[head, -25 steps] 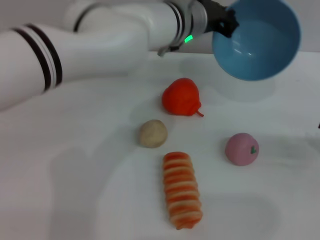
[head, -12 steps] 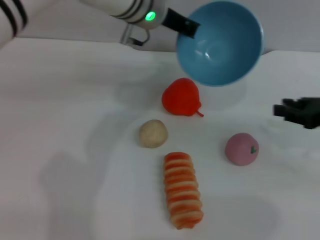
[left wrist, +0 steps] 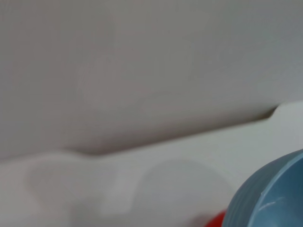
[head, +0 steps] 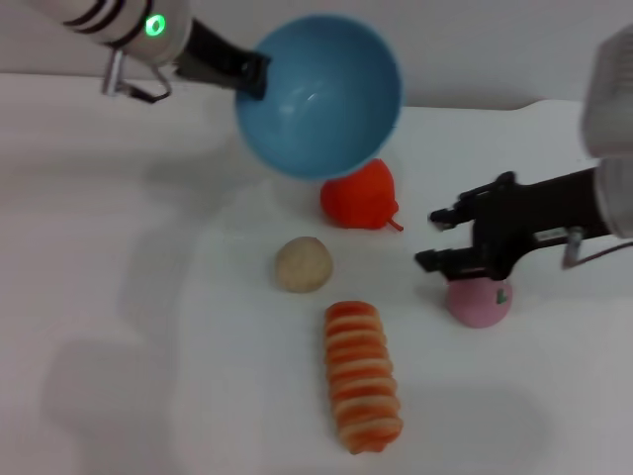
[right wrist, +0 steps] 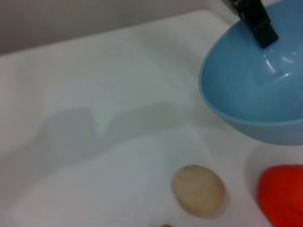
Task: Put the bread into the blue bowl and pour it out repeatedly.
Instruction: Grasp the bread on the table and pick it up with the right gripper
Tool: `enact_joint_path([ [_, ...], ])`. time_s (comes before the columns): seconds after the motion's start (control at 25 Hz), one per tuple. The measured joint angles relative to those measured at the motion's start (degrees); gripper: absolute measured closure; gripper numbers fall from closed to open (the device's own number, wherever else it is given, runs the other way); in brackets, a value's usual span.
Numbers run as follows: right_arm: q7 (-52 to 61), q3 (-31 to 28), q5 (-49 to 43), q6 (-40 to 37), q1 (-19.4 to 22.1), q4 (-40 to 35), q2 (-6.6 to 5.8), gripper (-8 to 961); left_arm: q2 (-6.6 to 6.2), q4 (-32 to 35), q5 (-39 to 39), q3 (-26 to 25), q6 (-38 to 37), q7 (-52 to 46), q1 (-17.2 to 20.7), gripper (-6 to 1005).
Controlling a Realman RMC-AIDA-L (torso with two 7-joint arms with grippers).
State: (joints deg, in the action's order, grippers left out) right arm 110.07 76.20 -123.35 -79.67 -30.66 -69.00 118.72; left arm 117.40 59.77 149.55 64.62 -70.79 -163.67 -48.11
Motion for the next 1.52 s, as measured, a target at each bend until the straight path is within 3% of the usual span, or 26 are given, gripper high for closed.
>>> enact_joint_path([
  [0.28, -0.12, 9.99, -1.22, -0.6, -2.67, -1.8, -0.07, 414, -0.02, 2.12, 1.7, -2.86, -6.33, 0.32, 1.54, 987],
  [0.68, 0.24, 18.82, -6.95, -6.19, -5.19, -3.11, -1.47, 413, -0.06, 2.55, 1.51, -3.41, -6.74, 0.34, 3.39, 987],
  [1.0, 4.11, 34.47, -16.89, -1.6, -6.28, -4.96, -0.95, 413, 0.12, 2.18, 1.24, -3.45, -6.46, 0.59, 2.97, 987],
  [1.24, 4.71, 39.18, -17.89, 2.77, -6.83, -5.07, -0.83, 414, 0.3, 2.16, 1.03, -3.45, -6.17, 0.61, 3.44, 986],
  [1.52, 4.31, 40.23, -13.53, 6.18, -6.86, -4.4, -0.65, 414, 0.36, 1.31, 0.9, -3.33, -5.76, 0.63, 3.64, 986],
])
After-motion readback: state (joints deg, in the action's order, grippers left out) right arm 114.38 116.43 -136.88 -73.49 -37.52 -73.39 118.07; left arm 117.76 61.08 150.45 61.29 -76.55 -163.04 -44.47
